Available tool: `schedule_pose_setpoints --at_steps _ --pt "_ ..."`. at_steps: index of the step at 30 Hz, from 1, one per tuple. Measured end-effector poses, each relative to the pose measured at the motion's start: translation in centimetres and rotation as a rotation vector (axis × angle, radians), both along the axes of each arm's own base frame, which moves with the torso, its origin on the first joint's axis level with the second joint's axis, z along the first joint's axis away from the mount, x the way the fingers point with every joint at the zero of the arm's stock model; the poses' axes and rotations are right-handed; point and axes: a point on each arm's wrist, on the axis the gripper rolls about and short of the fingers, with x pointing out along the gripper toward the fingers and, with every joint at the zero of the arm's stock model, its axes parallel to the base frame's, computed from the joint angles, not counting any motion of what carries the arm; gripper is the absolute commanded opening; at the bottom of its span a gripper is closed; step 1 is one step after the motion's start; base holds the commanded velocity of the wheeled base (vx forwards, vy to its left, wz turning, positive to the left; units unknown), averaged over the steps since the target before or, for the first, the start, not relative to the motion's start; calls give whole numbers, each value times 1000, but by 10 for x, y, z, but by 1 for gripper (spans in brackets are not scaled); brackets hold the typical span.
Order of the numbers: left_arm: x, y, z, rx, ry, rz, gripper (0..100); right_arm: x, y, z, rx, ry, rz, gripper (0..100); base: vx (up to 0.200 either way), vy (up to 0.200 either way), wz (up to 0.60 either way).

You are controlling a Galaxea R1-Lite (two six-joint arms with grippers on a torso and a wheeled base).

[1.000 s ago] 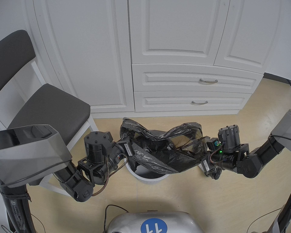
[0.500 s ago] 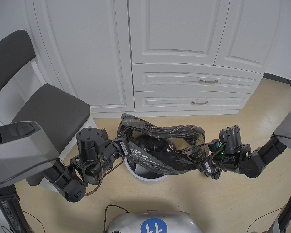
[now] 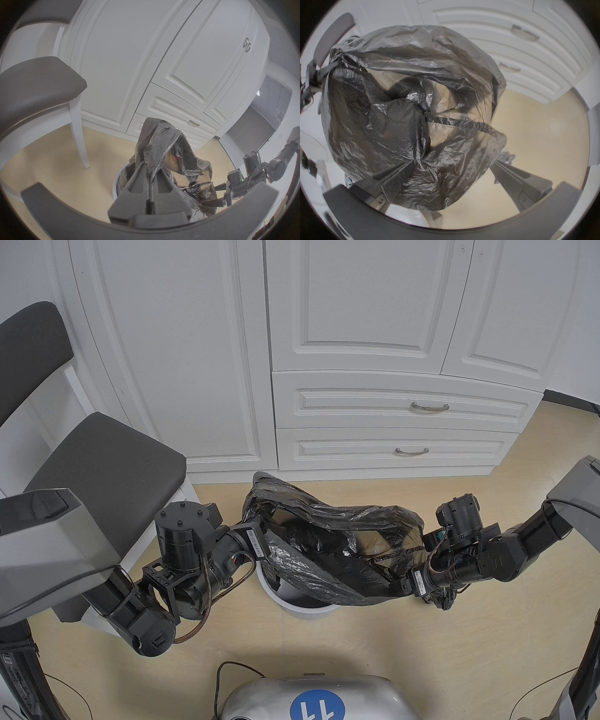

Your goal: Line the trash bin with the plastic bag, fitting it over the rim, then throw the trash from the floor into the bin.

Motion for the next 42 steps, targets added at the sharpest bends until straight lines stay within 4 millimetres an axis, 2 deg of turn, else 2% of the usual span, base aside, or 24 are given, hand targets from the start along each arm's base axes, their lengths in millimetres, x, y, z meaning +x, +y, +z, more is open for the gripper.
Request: schedule_pose_setpoints --at_steps 5,6,11,24,29,36,42 --pt "1 0 0 0 0 3 0 13 -1 8 160 94 -11 100 0 0 0" --pt "1 1 0 0 1 4 0 17 -2 10 202 107 -13 0 0 0 0" --pt "2 1 0 0 0 8 0 27 -9 12 340 177 -23 0 0 0 0" --pt "4 6 -1 4 3 23 0 33 -19 14 335 215 -43 0 0 0 0" --pt "-1 10 -2 35 26 22 0 22 -23 24 299 182 2 0 0 0 0" --pt "-15 24 -6 175 151 12 0 -4 -34 41 215 128 101 0 0 0 0" --pt "-23 34 -11 235 193 -49 0 -19 -37 47 154 127 151 0 0 0 0"
